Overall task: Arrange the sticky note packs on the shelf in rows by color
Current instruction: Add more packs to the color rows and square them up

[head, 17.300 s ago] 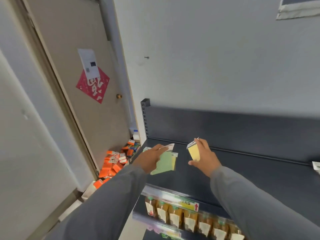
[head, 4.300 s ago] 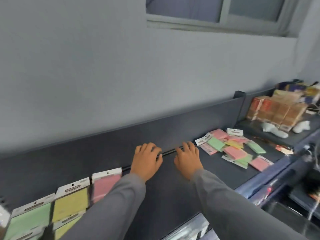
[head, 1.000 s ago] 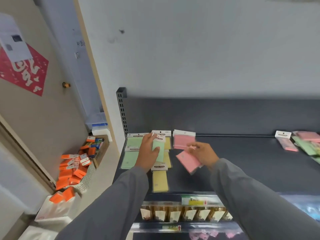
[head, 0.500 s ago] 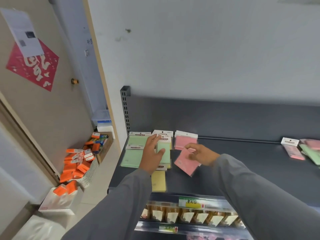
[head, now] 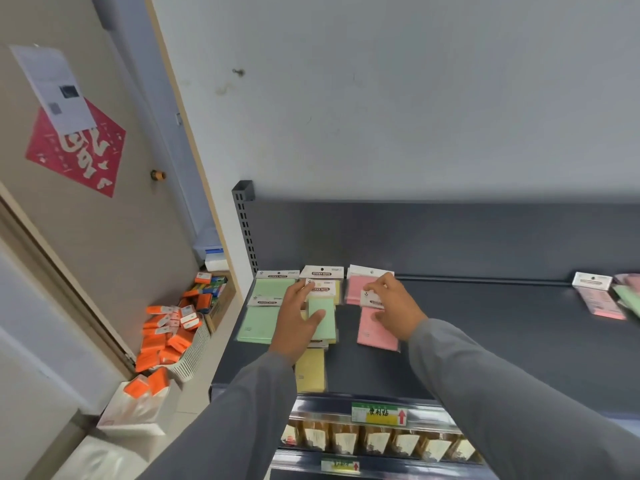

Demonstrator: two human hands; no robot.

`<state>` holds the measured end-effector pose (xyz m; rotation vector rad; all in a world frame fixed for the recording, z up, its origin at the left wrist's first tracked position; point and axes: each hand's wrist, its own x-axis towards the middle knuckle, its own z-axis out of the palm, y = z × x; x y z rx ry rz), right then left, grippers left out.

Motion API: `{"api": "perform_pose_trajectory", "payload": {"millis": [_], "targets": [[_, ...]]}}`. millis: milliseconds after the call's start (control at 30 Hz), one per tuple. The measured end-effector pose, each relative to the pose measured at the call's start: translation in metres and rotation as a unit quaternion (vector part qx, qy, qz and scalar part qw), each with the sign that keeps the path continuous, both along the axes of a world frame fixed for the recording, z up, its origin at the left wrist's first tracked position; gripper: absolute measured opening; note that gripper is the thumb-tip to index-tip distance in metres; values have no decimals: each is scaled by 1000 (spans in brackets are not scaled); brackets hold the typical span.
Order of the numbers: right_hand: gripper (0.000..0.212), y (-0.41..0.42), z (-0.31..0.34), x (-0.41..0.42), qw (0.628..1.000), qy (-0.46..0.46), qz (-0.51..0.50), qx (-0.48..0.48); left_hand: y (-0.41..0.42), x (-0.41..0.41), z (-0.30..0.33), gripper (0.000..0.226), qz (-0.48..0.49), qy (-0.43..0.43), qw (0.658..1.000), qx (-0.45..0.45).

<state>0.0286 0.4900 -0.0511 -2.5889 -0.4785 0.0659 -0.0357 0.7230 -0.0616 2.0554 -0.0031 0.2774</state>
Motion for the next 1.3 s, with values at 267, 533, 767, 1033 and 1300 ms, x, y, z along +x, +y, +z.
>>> {"api": "perform_pose_trajectory", "payload": {"millis": [267,533,767,1033,1300], "targets": [[59,29,-31,10,1000,-19,3,3,65,-24,-9,55,63,22,997,32],[53,58,-29,7,996,-69,-57,12,126,-67,-30,56,31,73,993,83],[57,72,-21,1,990,-44,-133,33,141,-72,-37,65,-2,39,980,193],[44,47,-40,-34,973,-76,-203,-83,153,-67,-50,48,-5,11,978,206],[49,59,-49,-53,947,-17,-309,-89,152,-65,-55,47,-9,-30,961,277]]}}
